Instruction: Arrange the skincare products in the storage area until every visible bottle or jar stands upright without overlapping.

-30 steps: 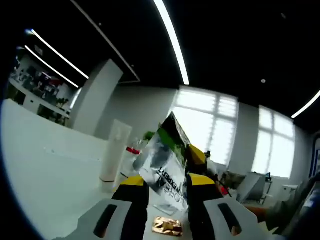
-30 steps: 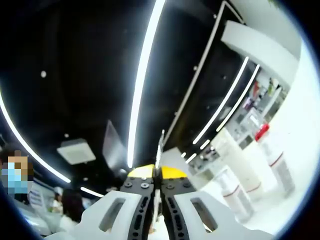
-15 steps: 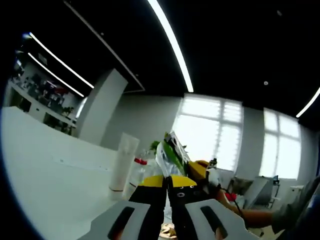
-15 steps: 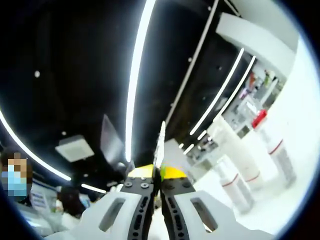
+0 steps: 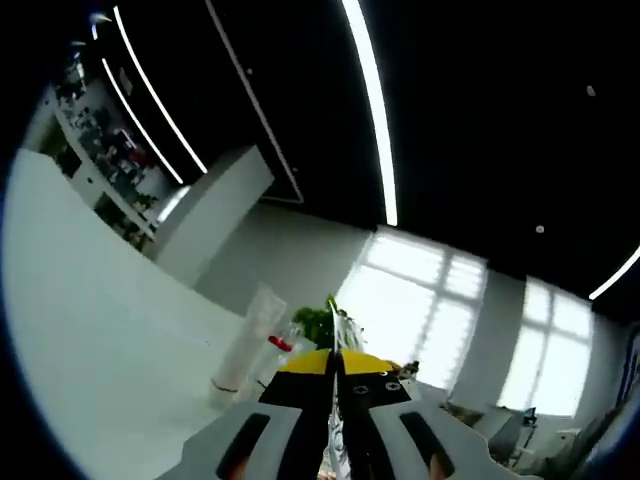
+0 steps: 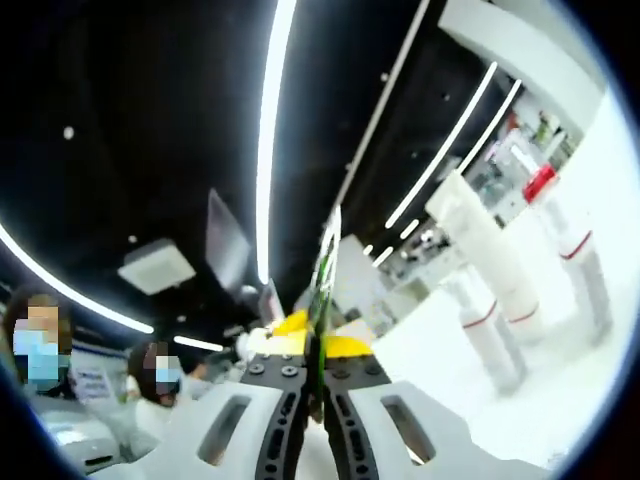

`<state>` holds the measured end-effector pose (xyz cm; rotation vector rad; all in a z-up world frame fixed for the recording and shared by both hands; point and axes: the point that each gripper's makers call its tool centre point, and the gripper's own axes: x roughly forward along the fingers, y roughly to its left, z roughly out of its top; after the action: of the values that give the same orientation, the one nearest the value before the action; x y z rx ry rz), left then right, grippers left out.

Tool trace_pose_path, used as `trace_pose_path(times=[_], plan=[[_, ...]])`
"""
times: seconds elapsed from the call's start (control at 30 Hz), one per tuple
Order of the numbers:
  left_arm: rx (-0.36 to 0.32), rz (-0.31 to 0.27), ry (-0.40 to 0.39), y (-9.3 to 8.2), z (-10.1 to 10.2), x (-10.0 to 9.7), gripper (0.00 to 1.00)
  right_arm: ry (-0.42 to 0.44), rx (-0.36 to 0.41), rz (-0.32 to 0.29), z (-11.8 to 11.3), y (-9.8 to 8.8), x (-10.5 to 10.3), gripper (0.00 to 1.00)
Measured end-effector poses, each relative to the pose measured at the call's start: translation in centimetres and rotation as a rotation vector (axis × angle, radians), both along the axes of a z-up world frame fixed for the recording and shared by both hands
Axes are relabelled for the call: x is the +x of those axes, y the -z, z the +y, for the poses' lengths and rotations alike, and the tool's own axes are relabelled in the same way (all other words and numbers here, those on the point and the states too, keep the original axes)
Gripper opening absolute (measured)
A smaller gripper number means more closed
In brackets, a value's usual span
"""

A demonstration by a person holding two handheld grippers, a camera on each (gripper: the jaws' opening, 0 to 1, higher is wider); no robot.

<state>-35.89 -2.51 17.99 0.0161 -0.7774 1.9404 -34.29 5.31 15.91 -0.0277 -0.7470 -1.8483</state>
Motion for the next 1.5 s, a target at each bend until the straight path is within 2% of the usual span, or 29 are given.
trace_pose_path(times=[0.13, 0.43, 0.67, 0.9, 1.17, 1.2, 1.23, 1.27, 1.3, 1.4, 1.47, 1.5], plan=[[-0.002, 0.016, -0.017, -0.3, -0.3, 0.0, 0.01, -0.036, 0.042, -0.007, -0.9, 0.7, 0.7, 0.01], [-0.013, 0.005, -0.044, 0.1, -0.7, -0.6, 0.01, -0.08, 0.167, -0.027, -2.3, 2.7, 1.4, 0.01], [-0.063, 0.05, -0.08, 0.1, -0.7, -0.7, 0.02, -0.1, 0.293, 0.008, -3.5, 4.5, 2.2, 0.01], [-0.108, 0.085, -0.1, 0.3, -0.2, -0.6, 0.03, -0.118, 0.344, -0.003, -3.9, 5.7, 2.3, 0.01], [-0.095, 0.123, -0.115, -0.3, -0.2, -0.5, 0.06, -0.149, 0.347, -0.046, -4.3, 6.5, 2.3, 0.01], [-0.084, 0.139, -0.13, -0.6, -0.4, -0.5, 0.1, -0.146, 0.335, -0.052, -4.3, 6.5, 2.2, 0.01], [-0.056, 0.16, -0.141, -1.2, -0.6, -0.4, 0.22, -0.142, 0.32, -0.054, -4.3, 6.3, 2.1, 0.01], [-0.035, 0.189, -0.16, -1.9, -0.7, -0.3, 0.36, -0.133, 0.3, -0.048, -4.2, 6.0, 1.9, 0.01], [-0.034, 0.208, -0.184, -2.1, -0.8, -0.3, 0.56, -0.109, 0.262, -0.04, -3.9, 5.2, 1.4, 0.01], [-0.038, 0.263, -0.312, -2.6, -0.8, -0.9, 1.0, -0.048, 0.174, -0.018, -2.8, 3.7, 0.5, 0.01], [-0.054, 0.274, -0.317, -2.2, -0.5, -0.9, 0.96, 0.005, 0.119, 0.004, -1.6, 2.5, -0.3, 0.01], [-0.062, 0.269, -0.307, -1.9, -0.3, -1.1, 0.97, 0.017, 0.089, 0.009, -1.2, 2.0, -0.5, 0.01]])
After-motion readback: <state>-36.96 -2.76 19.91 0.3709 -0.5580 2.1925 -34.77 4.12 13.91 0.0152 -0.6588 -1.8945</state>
